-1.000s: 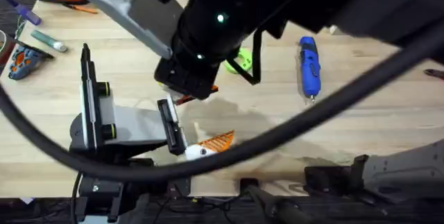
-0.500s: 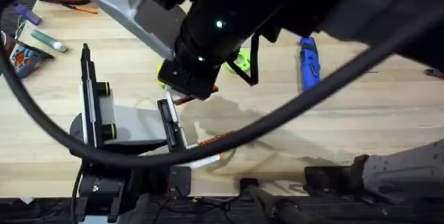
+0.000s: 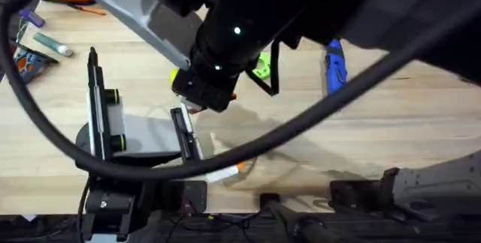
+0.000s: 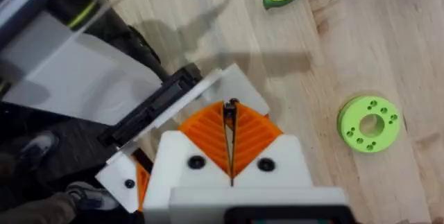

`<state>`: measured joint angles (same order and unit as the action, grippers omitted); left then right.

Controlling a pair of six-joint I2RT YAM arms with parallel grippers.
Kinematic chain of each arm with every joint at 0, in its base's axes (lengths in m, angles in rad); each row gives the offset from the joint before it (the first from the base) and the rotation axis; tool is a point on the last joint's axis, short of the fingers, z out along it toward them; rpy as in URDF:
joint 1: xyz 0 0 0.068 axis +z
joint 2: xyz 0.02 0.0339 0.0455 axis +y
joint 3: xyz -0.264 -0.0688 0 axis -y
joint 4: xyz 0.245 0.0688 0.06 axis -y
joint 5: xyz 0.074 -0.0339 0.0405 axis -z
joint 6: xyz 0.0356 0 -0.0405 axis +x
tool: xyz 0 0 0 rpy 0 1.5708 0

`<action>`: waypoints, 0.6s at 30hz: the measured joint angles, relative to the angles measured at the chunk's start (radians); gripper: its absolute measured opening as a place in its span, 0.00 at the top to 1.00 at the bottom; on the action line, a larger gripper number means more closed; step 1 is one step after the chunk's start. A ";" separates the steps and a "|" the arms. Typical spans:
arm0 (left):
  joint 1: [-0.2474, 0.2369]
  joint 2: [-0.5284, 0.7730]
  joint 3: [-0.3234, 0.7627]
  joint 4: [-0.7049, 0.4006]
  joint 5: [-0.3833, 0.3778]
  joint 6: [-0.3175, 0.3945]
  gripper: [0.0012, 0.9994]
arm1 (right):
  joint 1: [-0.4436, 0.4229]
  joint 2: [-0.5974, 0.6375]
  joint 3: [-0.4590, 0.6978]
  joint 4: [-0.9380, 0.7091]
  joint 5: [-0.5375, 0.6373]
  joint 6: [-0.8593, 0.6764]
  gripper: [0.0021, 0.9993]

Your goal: Pick up the gripper from the table and insert it into the empty holder that is missing its gripper. Then pick up a screw, insert it into the mounting hole, and use the screwdriver to tighten it. Finally, clean up the table by picking up the vegetable and placing it into the bucket.

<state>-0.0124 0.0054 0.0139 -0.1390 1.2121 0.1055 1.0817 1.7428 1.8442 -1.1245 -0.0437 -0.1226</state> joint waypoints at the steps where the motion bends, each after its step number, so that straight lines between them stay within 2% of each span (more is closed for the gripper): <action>1: 0.000 0.000 0.000 0.000 0.000 0.000 0.01 | 0.000 0.000 0.000 0.004 -0.002 0.000 1.00; 18: 0.000 0.000 0.000 0.000 0.000 0.000 0.01 | 0.000 0.000 -0.002 0.021 -0.002 0.000 1.00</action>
<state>-0.0124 0.0052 0.0139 -0.1390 1.2121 0.1055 1.0817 1.7428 1.8424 -1.1037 -0.0453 -0.1223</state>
